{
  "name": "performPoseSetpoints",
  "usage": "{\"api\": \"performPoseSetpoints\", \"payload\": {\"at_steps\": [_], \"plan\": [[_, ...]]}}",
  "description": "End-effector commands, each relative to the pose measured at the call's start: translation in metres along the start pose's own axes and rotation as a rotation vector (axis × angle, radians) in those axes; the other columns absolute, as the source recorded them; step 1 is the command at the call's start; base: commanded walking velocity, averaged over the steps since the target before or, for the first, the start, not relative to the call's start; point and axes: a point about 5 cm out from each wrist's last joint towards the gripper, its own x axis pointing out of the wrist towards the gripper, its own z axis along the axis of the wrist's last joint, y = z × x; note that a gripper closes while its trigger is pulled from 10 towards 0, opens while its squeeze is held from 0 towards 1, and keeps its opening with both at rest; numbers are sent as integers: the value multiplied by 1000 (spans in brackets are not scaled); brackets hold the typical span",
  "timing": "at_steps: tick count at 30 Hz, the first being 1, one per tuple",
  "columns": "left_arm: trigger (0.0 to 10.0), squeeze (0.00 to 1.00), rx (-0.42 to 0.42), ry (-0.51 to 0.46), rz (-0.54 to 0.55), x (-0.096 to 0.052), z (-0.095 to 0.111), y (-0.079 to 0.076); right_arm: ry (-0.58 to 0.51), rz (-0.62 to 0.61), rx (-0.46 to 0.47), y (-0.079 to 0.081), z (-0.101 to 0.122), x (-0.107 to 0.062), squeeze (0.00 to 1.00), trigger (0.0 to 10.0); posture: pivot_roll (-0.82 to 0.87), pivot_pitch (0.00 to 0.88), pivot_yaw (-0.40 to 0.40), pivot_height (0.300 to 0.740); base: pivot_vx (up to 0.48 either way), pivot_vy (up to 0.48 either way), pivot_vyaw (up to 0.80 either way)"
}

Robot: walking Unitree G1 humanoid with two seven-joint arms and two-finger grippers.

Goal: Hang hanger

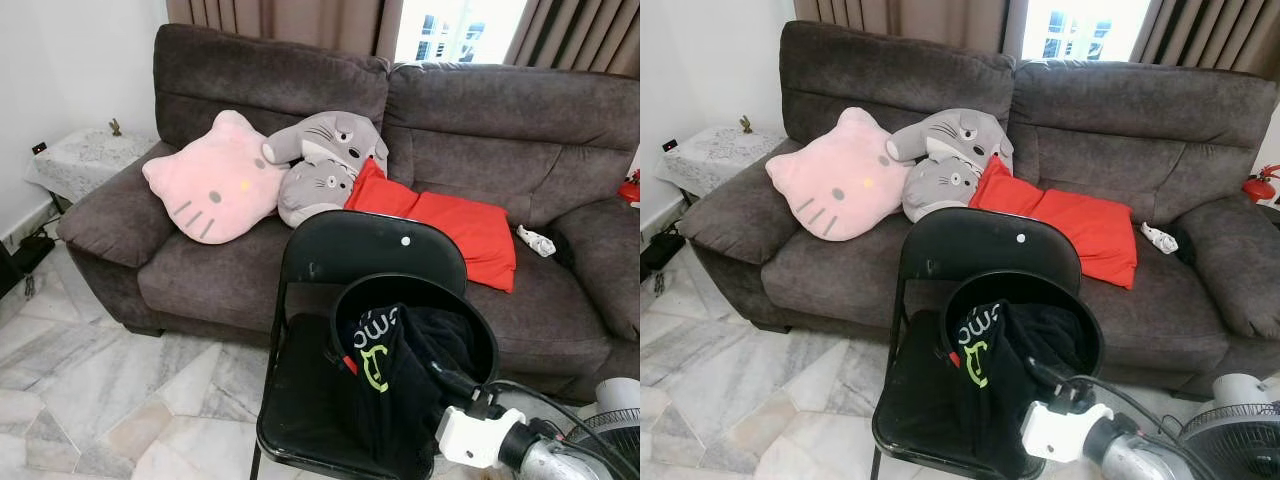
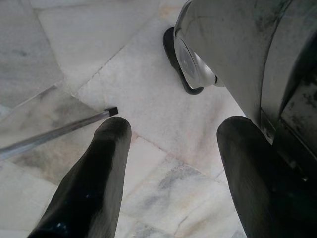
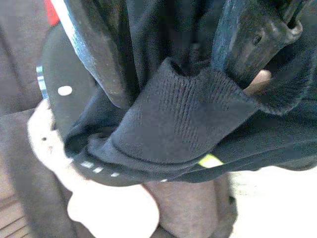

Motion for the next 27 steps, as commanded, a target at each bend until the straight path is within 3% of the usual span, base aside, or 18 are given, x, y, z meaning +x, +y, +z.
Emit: {"api": "performPoseSetpoints", "payload": {"at_steps": [1,11,16,20,27], "plan": [[10000,0,-1,-19,-11,2,7,-2,0,44,37,7,2,-1,0,10000,-95,12,-37,740,0,0,0],[10000,0,0,-18,-12,2,7,-2,-3,48,151,17,0,-7,0,10000,-95,12,-34,740,0,0,0],[10000,0,0,-19,-12,2,7,-2,-3,-7,135,3,-9,-17,0,10000,-96,12,-33,740,0,0,0],[10000,0,-2,-20,-12,2,7,-2,-13,-45,139,-6,-11,-16,0,10000,-95,12,-34,740,0,0,0],[10000,0,-1,-18,-13,2,6,-2,-110,-235,146,-46,17,-4,0,10000,-97,13,-32,740,0,0,0]]}}
